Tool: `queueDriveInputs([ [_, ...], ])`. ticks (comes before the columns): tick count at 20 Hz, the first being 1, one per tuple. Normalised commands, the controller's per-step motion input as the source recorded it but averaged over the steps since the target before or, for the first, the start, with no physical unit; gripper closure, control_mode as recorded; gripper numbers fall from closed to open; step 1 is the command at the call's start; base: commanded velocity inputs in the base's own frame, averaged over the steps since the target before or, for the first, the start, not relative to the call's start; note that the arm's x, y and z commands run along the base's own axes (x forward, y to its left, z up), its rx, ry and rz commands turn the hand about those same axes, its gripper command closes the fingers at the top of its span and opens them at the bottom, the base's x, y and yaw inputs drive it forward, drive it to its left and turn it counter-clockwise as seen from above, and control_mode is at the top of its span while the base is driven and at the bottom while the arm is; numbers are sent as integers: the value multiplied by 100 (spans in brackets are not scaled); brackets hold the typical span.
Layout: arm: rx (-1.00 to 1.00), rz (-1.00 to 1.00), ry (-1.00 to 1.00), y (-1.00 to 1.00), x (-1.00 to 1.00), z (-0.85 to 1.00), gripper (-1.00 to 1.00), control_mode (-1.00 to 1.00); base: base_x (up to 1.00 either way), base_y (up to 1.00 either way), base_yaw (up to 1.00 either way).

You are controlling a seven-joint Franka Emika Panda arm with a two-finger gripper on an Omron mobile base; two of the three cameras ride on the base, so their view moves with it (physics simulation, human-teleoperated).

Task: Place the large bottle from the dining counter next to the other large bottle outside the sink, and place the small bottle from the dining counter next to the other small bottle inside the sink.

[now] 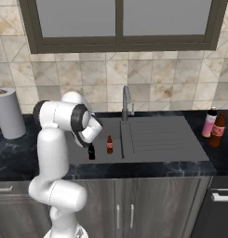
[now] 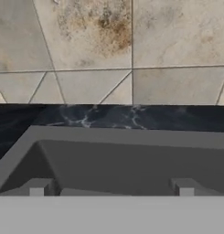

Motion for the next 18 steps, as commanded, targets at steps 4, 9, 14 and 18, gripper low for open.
queueDriveInputs([
  [4, -15, -1, -12, 12, -47, 38, -100, -100, 0, 0, 0],
  [9, -20, -3, -7, 0, -41, 27, -100, -100, 0, 0, 0],
  [14, -17, -6, -4, 0, -43, 10, -100, -100, 0, 0, 0],
  [18, -10, -6, -4, 0, -46, 13, -100, -100, 0, 0, 0],
])
